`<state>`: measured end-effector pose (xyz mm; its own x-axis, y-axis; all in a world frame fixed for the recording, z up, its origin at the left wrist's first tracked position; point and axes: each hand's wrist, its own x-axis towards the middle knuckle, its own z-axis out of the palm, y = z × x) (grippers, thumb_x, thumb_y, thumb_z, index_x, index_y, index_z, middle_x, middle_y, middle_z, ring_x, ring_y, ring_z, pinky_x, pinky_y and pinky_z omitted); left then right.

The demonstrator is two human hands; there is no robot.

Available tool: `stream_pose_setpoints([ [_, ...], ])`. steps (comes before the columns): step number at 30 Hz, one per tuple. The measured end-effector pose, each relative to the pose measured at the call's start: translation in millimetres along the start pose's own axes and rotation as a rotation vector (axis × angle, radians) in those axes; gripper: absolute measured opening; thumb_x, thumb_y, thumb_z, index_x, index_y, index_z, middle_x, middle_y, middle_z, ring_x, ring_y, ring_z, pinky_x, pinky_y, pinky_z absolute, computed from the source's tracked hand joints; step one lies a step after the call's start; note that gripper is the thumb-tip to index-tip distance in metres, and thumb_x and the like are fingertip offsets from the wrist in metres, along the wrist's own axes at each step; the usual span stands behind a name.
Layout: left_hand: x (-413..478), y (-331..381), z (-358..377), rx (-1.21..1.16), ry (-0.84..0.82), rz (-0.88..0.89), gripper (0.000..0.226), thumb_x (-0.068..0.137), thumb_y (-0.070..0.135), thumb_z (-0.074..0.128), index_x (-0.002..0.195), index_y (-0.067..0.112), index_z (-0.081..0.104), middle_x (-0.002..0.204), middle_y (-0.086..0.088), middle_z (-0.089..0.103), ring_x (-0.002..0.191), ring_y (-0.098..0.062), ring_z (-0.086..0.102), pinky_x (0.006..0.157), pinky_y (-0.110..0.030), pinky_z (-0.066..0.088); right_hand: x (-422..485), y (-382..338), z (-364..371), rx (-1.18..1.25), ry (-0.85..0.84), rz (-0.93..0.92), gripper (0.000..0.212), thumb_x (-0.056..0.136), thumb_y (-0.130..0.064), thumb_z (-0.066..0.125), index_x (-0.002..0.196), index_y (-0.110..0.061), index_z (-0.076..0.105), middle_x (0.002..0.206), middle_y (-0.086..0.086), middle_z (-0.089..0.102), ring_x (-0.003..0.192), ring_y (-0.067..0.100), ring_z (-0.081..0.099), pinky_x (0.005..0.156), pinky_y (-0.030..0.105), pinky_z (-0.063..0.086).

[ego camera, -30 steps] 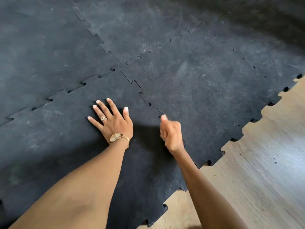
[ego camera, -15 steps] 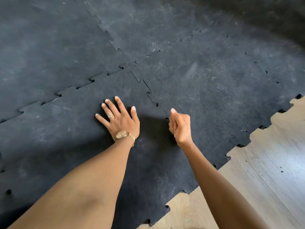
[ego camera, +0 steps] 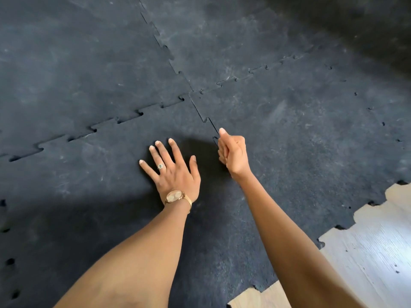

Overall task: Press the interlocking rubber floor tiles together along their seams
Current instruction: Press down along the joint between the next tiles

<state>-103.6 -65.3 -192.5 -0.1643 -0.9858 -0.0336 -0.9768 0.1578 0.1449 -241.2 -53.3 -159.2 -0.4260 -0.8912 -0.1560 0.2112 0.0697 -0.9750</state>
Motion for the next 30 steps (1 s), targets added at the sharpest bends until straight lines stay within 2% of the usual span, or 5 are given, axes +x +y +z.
stream_pose_setpoints([
  [9,1.4,0.8,-1.6,0.010,0.013,-0.002,0.069,0.094,0.050,0.020,0.151,0.010,0.019,0.155,-0.023,0.021,0.145,-0.039,0.014,0.112,-0.066,0.005,28.4,7.5,20.1,0.059,0.053,0.001,0.059,0.103,-0.017,0.042,0.048,-0.012,0.023,0.043,-0.002,0.016,0.039,0.009,0.011,0.043,0.019,0.009],
  [14,2.3,-0.6,0.2,0.011,0.004,-0.001,0.070,0.094,0.051,0.020,0.151,0.010,0.021,0.155,-0.023,0.021,0.145,-0.039,0.015,0.112,-0.066,0.006,71.5,-35.0,36.0,0.164,-0.061,-0.204,0.062,0.098,-0.031,0.047,0.046,-0.016,0.017,0.040,-0.009,0.017,0.036,0.009,0.011,0.043,0.012,0.016],
  [20,2.3,-1.1,-1.8,0.009,-0.019,-0.006,0.070,0.094,0.052,0.018,0.152,0.011,0.017,0.157,-0.022,0.016,0.147,-0.037,0.008,0.113,-0.065,0.005,92.6,-1.9,56.1,0.104,0.148,0.034,0.054,0.102,-0.020,0.043,0.054,-0.019,0.018,0.046,-0.003,0.016,0.044,0.011,0.010,0.043,0.018,0.011],
  [26,2.4,-1.1,-3.7,-0.004,-0.033,-0.004,0.070,0.095,0.051,0.021,0.152,0.011,0.019,0.157,-0.023,0.015,0.146,-0.037,0.009,0.114,-0.065,0.005,139.9,-42.2,88.2,0.127,-0.044,-0.176,0.056,0.095,-0.032,0.048,0.052,-0.017,0.015,0.044,-0.004,0.014,0.040,0.011,0.010,0.042,0.015,0.015],
  [30,3.5,-1.7,-1.8,-0.031,-0.034,-0.003,0.070,0.095,0.051,0.027,0.151,0.010,0.022,0.157,-0.023,0.017,0.146,-0.038,0.011,0.113,-0.065,0.008,176.8,-22.6,109.7,0.027,-0.052,-0.097,0.054,0.091,-0.036,0.050,0.052,-0.022,0.016,0.044,-0.007,0.016,0.044,0.012,0.011,0.046,0.022,0.014],
])
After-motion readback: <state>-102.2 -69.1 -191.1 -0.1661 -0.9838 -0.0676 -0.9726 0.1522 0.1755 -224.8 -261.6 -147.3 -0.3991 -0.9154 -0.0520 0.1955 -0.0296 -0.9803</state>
